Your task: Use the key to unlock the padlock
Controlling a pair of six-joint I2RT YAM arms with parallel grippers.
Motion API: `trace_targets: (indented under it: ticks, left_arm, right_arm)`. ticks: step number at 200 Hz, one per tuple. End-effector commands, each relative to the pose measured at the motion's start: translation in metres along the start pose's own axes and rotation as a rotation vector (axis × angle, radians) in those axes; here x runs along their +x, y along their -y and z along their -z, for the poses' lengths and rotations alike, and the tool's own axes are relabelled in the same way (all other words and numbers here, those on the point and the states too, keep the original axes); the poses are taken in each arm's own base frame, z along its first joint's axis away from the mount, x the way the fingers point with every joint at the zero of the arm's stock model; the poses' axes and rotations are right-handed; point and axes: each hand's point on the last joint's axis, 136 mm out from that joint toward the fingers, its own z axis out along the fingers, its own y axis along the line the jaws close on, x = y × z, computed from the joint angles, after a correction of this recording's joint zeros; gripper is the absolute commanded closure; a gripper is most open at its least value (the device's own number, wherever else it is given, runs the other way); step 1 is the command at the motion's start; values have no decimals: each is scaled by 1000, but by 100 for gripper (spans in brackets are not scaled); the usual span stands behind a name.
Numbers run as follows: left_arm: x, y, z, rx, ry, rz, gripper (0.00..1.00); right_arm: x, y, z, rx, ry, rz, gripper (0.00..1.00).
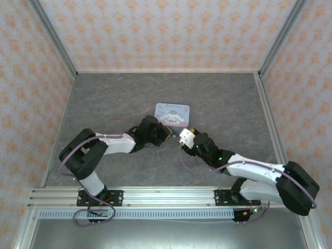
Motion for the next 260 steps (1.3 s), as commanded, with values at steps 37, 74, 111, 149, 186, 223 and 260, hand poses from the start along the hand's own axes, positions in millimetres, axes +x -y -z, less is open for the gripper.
trace_targets:
  ticks: [37,74,111,149,186,223,260]
  left_arm:
    - [0,25,5,55,3,-1,100]
    - [0,27,6,62,2,-2,100]
    - [0,27,5,57,-2,-3,100]
    - [1,27,4,58,-5,-2,100]
    - [1,26,5,57,-4,-1,100]
    - [2,27,5,58,-8,-2,100]
    - [2,28,5,60,-11,-2,100]
  right_arm:
    - [-1,3,-32,110,-1,178,43]
    - [-8,-13,-46,77,8,225,44]
    - [-15,-14,-54,86,29,208,47]
    - [-19,-18,-62,74,32,197,51]
    - [-23,-19,-65,71,40,188,56]
    - [-21,-20,-68,70,37,179,64]
    - [-27,-21,-66,62,71,140,66]
